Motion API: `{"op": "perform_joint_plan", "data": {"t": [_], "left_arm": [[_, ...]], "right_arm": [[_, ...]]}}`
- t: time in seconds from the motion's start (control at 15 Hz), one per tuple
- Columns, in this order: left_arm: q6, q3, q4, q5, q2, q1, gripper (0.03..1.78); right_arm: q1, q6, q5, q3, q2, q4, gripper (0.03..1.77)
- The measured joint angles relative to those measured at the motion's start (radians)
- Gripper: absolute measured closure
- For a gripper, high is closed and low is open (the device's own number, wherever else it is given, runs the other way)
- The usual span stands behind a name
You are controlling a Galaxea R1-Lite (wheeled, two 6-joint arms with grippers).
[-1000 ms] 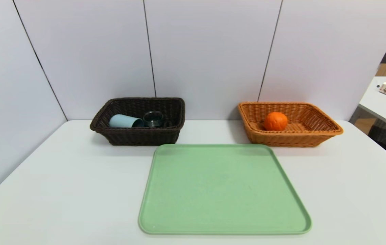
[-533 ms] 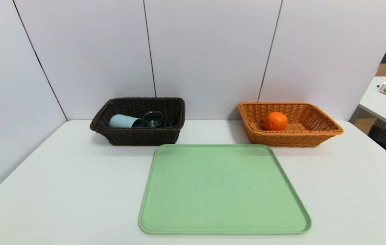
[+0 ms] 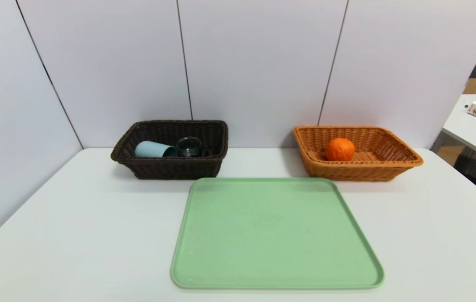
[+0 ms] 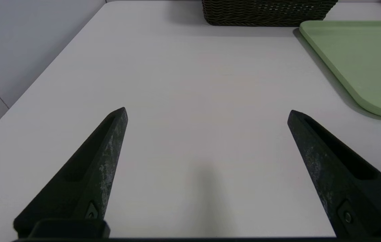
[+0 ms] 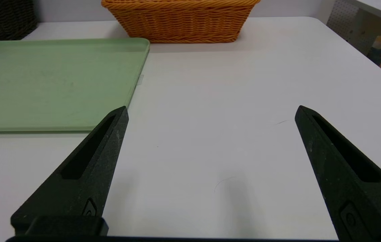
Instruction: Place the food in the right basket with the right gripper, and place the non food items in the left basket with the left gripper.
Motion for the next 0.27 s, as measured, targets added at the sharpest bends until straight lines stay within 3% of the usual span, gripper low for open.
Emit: {"op": "perform_joint_plan", "data": {"t": [0.27], "left_arm": [[0.0,0.0,0.0,0.0,0.0,0.0,0.12]], "right_arm": [[0.0,0.0,0.0,0.0,0.0,0.0,0.09]]}}
